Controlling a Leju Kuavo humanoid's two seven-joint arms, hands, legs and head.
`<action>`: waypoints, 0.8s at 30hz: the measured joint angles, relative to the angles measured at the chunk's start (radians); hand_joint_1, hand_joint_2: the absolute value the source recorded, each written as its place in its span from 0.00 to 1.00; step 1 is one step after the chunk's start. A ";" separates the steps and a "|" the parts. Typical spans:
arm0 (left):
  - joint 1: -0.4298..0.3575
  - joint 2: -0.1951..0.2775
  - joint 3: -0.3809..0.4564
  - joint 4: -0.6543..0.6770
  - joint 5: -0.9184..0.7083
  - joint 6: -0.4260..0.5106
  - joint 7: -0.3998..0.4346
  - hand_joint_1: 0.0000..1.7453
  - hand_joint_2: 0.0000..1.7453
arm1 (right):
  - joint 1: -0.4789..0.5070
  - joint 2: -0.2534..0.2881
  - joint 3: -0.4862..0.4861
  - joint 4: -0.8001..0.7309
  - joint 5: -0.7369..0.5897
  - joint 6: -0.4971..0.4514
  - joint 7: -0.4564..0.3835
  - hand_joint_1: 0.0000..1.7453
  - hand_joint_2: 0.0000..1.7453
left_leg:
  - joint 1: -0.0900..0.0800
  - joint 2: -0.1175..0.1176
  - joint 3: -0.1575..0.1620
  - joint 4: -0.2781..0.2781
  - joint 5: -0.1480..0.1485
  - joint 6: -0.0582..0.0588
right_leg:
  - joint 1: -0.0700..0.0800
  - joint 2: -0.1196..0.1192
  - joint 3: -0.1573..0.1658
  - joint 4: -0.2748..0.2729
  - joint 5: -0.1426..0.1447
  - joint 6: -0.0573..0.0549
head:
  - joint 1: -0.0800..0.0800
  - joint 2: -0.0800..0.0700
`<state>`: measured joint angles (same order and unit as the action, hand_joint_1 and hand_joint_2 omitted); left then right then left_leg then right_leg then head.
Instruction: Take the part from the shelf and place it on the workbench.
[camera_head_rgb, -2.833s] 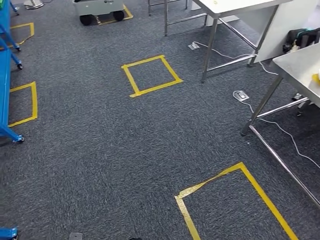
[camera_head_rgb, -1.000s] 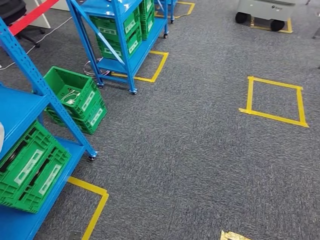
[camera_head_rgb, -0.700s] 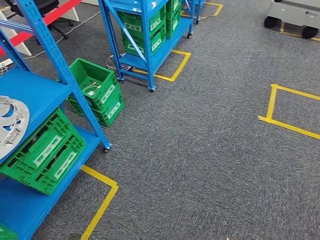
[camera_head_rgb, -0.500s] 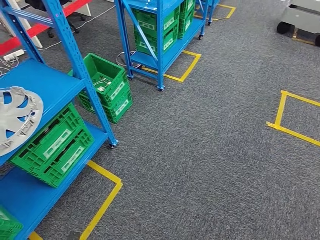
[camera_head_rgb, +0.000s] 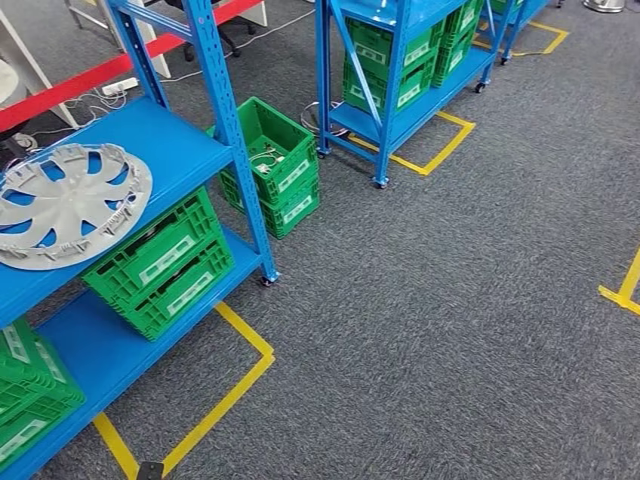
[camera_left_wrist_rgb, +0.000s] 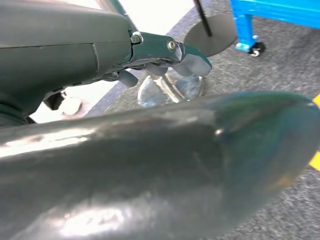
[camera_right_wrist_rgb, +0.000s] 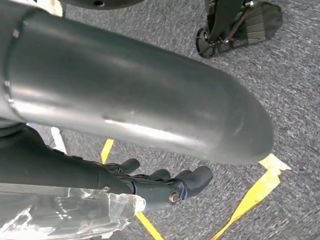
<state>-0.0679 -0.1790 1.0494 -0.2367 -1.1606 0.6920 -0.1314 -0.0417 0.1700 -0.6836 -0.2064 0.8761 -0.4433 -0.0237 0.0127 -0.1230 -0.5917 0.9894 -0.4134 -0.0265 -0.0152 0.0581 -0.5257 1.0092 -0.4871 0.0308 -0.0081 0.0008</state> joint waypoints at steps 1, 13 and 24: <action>0.000 0.001 0.000 0.000 0.000 0.000 0.000 0.00 0.00 | 0.000 0.000 0.000 0.000 0.001 0.000 0.000 0.00 0.00 | -0.002 0.023 -0.012 0.023 -0.017 -0.004 | 0.000 -0.013 0.000 -0.003 0.003 -0.007 | -0.004 0.000; -0.007 -0.001 0.000 0.001 0.002 0.000 -0.001 0.00 0.00 | 0.000 -0.001 0.000 0.000 0.003 -0.003 0.000 0.00 0.00 | -0.020 0.190 0.029 -0.007 -0.023 0.016 | 0.023 -0.174 0.006 -0.004 -0.008 -0.002 | -0.013 0.000; -0.005 0.000 0.001 0.001 0.004 -0.001 -0.001 0.00 0.00 | 0.001 -0.001 0.000 0.000 0.014 0.000 0.000 0.00 0.00 | -0.006 0.046 0.025 -0.010 -0.009 0.041 | 0.007 -0.038 -0.072 0.155 -0.055 0.026 | 0.002 0.000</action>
<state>-0.0726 -0.1792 1.0506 -0.2354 -1.1562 0.6907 -0.1320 -0.0407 0.1690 -0.6836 -0.2064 0.8900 -0.4429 -0.0233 0.0065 -0.0768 -0.5665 0.9790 -0.4229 0.0145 -0.0078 0.0199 -0.5981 1.1647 -0.5416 0.0567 -0.0065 0.0008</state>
